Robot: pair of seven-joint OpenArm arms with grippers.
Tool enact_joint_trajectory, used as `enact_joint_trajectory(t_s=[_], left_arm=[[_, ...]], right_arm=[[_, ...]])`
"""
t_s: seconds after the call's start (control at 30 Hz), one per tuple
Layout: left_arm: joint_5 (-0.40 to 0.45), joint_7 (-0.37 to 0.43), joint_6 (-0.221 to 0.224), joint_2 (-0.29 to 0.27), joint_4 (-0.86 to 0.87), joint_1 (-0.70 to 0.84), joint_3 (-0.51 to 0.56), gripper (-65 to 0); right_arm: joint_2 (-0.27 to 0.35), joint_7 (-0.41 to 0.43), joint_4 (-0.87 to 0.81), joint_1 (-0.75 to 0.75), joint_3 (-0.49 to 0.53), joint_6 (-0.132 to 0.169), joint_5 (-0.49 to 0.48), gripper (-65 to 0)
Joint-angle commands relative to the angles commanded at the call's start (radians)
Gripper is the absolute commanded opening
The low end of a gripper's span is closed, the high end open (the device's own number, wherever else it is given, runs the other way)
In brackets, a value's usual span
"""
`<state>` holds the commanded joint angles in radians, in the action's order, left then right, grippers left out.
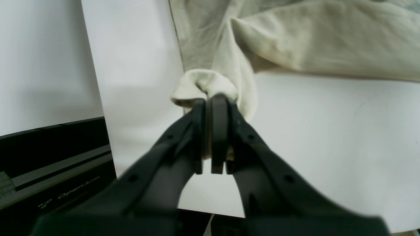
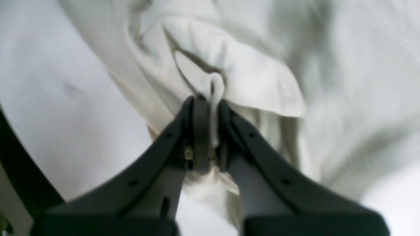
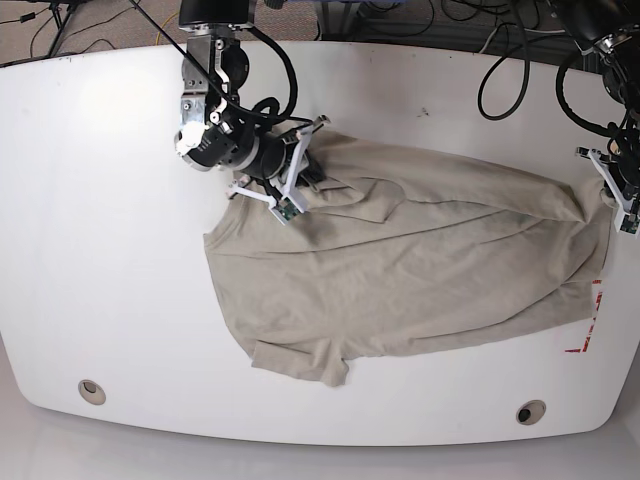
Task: Layout the t-shirt on the table in an organized manner, then fold the t-shirt properly
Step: 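Move the right gripper holding fabric toward the shirt's middle, then pull the shirt edge with both grippers away from the shirt body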
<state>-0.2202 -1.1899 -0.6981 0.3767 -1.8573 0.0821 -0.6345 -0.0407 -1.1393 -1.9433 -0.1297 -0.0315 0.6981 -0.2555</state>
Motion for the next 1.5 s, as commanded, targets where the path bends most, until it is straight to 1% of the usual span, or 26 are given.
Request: enact_joint_trajectory(t_s=[0.03,0.07,0.13,0.2,0.27,0.33,0.43,0.5,0.6,0.67,0.8,0.97,1.37,1.43,1.5], left_arm=[[-0.002,0.000,0.000,0.002,0.000,0.000,0.005,-65.0],[-0.002,0.000,0.000,0.003,0.000,0.000,0.026,-65.0],[0.002,0.000,0.000,0.003,-0.002,0.002,0.057,-65.0],[0.003,-0.002,0.000,0.002,-0.003,0.002,0.087,-65.0],[0.005,-0.002,0.000,0.000,-0.003,0.003,0.107,-65.0],[0.005,-0.002,0.000,-0.002,-0.003,0.021,0.124,-65.0],[0.005,-0.002,0.000,-0.003,-0.003,0.040,0.141,-65.0],[0.003,-0.002,0.000,-0.005,-0.003,0.048,0.163,-65.0],[0.003,-0.002,0.000,-0.005,-0.003,0.066,0.178,-65.0],[0.002,-0.002,0.000,-0.006,-0.003,0.080,0.178,-65.0],[0.000,-0.002,0.000,-0.006,-0.003,0.094,0.184,-65.0],[-0.002,-0.002,0.000,-0.006,-0.003,0.109,0.184,-65.0],[0.002,0.003,0.000,-0.006,0.000,0.115,0.184,-65.0],[0.000,0.025,0.000,-0.006,0.000,0.114,0.186,-65.0],[0.003,0.069,0.000,-0.008,0.002,0.110,0.210,-65.0]], right_arm=[[0.008,-0.005,-0.011,-0.006,0.000,0.000,-0.002,-65.0],[0.031,-0.015,-0.038,-0.018,0.000,0.000,-0.006,-65.0],[0.057,-0.025,-0.064,-0.034,-0.002,0.000,-0.006,-65.0],[0.101,-0.034,-0.078,-0.051,-0.020,0.000,-0.008,-65.0],[0.133,-0.038,-0.078,-0.061,-0.041,0.000,-0.008,-65.0],[0.169,-0.038,-0.078,-0.072,-0.080,0.000,-0.009,-65.0],[0.201,-0.040,-0.078,-0.081,-0.124,0.000,-0.009,-65.0],[0.233,-0.041,-0.078,-0.086,-0.170,0.000,-0.009,-65.0],[0.256,-0.048,-0.080,-0.095,-0.218,0.000,-0.009,-65.0],[0.272,-0.068,-0.080,-0.103,-0.259,0.000,-0.009,-65.0],[0.292,-0.095,-0.080,-0.107,-0.313,0.000,-0.009,-65.0],[0.292,-0.098,-0.078,-0.114,-0.359,0.000,-0.008,-65.0],[0.284,-0.097,-0.080,-0.120,-0.361,0.000,-0.008,-65.0],[0.282,-0.097,-0.080,-0.092,-0.361,0.000,-0.008,-65.0],[0.279,-0.097,-0.078,-0.061,-0.362,0.000,-0.008,-65.0]])
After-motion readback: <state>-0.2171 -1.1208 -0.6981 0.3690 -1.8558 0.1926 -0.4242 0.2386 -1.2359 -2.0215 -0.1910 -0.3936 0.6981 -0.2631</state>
